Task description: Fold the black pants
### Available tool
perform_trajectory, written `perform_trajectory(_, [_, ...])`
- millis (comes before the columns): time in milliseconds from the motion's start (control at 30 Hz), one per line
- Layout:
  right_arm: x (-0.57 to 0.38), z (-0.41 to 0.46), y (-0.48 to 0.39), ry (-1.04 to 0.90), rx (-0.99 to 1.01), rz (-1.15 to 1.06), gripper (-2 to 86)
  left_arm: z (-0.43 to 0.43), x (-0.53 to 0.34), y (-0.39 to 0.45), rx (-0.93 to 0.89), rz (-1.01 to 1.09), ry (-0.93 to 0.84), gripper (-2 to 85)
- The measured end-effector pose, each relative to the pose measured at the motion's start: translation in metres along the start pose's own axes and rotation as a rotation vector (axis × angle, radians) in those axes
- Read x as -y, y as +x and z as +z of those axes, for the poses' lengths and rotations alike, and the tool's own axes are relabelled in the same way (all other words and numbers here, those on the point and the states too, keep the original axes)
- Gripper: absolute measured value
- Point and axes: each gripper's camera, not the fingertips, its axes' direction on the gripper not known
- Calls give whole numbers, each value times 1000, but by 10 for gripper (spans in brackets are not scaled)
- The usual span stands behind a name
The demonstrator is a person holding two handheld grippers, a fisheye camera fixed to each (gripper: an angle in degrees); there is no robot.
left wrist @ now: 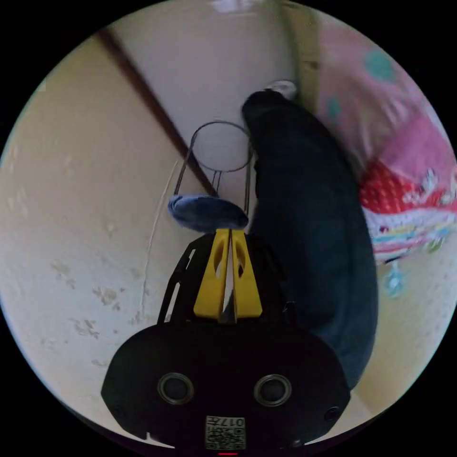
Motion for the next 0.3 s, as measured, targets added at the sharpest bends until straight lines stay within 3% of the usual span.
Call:
perform_trajectory(100, [-28, -18, -22, 135, 97, -172, 7, -43, 11, 128, 304, 269, 70, -6])
perform_trajectory(200, [-83, -62, -22, 411, 14, -255, 11, -59, -8, 251, 534, 475, 161, -6])
perform_trajectory(300, [-143, -109, 15, 698, -146, -218, 22, -43, -42, 350, 614, 651, 260, -6])
